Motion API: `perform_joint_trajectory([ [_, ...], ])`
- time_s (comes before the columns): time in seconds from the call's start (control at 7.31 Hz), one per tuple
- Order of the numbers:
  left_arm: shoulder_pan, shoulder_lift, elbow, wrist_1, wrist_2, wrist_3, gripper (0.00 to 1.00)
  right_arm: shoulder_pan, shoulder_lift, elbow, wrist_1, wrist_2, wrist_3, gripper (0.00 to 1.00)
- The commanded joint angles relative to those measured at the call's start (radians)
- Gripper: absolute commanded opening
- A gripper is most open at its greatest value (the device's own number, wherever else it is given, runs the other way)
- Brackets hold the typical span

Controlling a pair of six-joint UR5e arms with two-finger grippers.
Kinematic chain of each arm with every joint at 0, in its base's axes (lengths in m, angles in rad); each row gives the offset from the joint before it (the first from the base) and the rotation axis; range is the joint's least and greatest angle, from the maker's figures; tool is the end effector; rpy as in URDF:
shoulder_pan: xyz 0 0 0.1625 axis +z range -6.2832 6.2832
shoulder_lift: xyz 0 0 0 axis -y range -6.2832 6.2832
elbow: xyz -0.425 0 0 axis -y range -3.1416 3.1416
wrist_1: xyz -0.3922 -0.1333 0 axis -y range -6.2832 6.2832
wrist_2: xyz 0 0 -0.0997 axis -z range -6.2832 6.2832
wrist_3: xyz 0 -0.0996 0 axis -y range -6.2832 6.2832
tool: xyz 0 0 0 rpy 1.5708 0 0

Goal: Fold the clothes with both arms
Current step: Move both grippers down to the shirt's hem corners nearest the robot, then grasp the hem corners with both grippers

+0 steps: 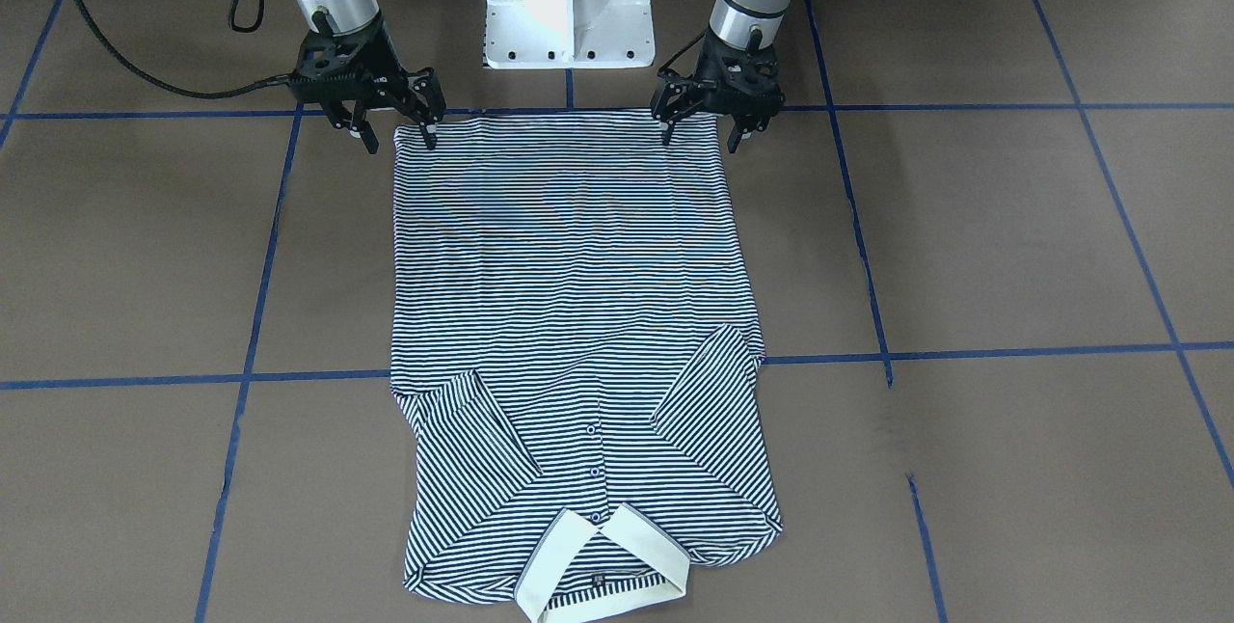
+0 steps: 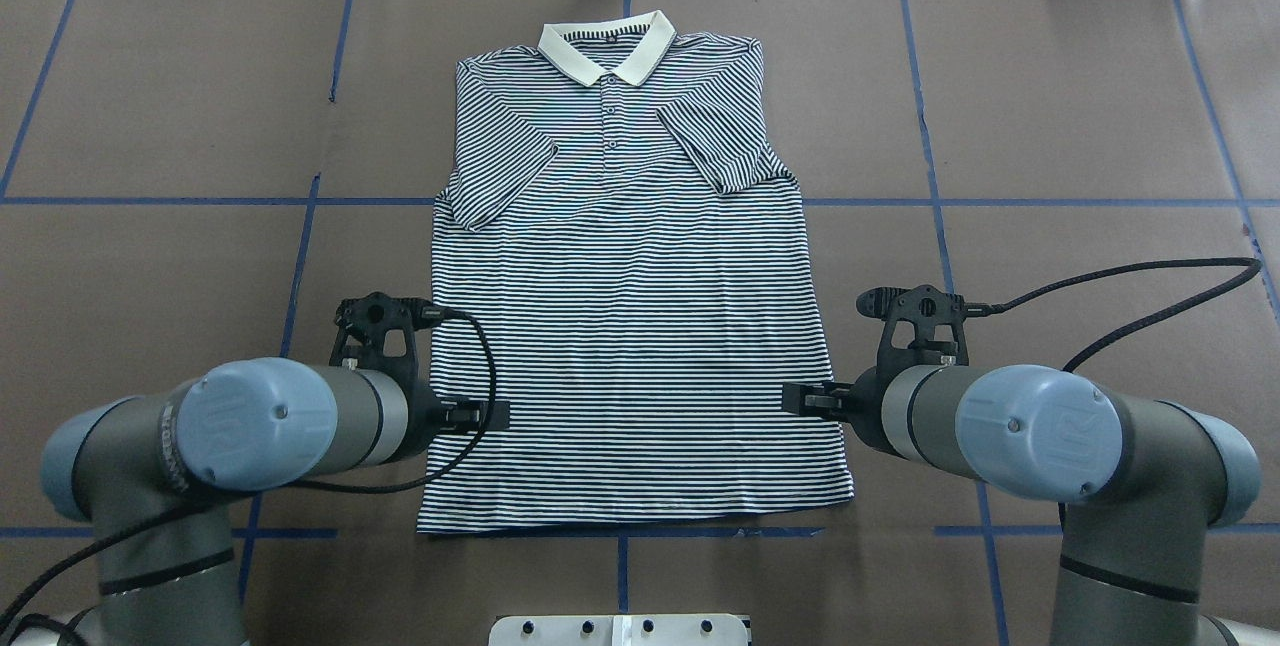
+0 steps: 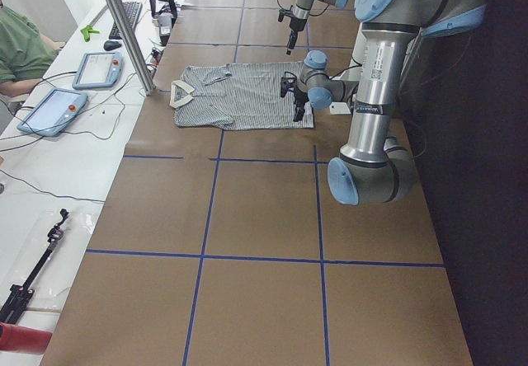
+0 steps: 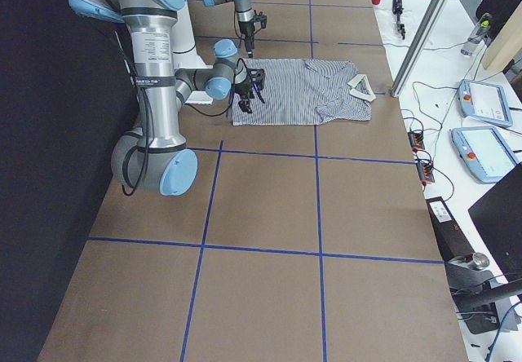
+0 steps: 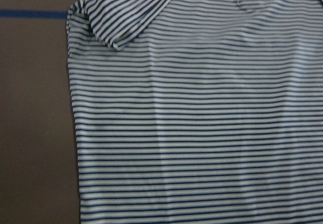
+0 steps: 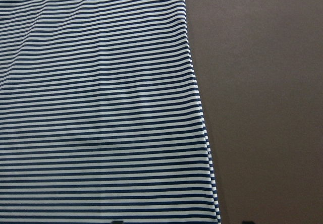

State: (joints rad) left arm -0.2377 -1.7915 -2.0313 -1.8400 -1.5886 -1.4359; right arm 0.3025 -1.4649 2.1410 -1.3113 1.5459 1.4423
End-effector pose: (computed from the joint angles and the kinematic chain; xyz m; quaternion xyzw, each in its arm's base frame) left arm 0.4906 -0.2542 0.3070 0.0770 0.4511 -0.0416 0.8882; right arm -0.4274 -0.2756 0.3185 0.1073 -0.4381 0.0831 0.8886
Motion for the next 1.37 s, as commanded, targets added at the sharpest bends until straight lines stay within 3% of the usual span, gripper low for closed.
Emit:
perform_joint_trajectory([
  [0.0,0.104,0.029,-0.003,0.002,0.064,-0.157,0.52,-0.008,-0.011,0.013,0.000,-0.004,0.001,0.83],
  [1.23,0.107,0.038,0.017,0.011,0.062,-0.152,0.52,-0.008,-0.012,0.010,0.000,-0.009,0.001,0.83],
])
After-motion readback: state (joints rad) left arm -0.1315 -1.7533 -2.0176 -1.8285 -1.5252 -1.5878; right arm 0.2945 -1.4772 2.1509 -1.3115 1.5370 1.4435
